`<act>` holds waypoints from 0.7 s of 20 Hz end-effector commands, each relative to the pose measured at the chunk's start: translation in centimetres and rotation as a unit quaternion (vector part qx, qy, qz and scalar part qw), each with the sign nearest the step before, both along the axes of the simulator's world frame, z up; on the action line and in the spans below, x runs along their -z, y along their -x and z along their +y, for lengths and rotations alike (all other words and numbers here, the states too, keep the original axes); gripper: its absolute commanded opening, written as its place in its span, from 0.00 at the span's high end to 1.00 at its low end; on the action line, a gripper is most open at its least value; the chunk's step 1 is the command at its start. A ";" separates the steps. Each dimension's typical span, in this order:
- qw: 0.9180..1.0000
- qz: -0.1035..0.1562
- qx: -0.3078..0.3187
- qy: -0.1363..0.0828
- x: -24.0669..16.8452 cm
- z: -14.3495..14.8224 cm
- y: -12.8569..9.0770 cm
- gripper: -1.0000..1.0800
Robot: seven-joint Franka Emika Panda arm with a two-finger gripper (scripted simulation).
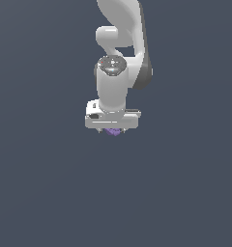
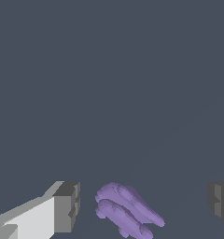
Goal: Pick up the object and move it to a goal position.
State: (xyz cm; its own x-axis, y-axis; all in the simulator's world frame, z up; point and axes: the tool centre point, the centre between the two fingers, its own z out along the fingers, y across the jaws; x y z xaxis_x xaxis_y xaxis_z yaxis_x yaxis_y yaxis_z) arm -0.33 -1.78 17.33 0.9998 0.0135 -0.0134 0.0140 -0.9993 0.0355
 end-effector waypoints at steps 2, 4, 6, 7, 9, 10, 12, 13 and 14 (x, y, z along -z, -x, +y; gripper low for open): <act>1.000 0.000 -0.015 -0.001 0.3 -0.1 0.3 0.04; 1.000 0.001 -0.028 -0.002 0.5 -0.1 0.6 0.04; 0.999 0.001 -0.043 -0.003 0.8 -0.2 1.0 0.04; 0.999 0.001 -0.051 -0.003 1.0 -0.2 1.2 0.04; 0.998 0.001 -0.070 -0.004 1.4 -0.3 1.6 0.04; 0.997 0.002 -0.081 -0.005 1.5 -0.3 1.9 0.04; 0.995 0.002 -0.103 -0.006 2.0 -0.4 2.4 0.04; 0.993 0.002 -0.115 -0.007 2.2 -0.4 2.7 0.04; 0.992 0.002 -0.128 -0.007 2.4 -0.5 3.0 0.04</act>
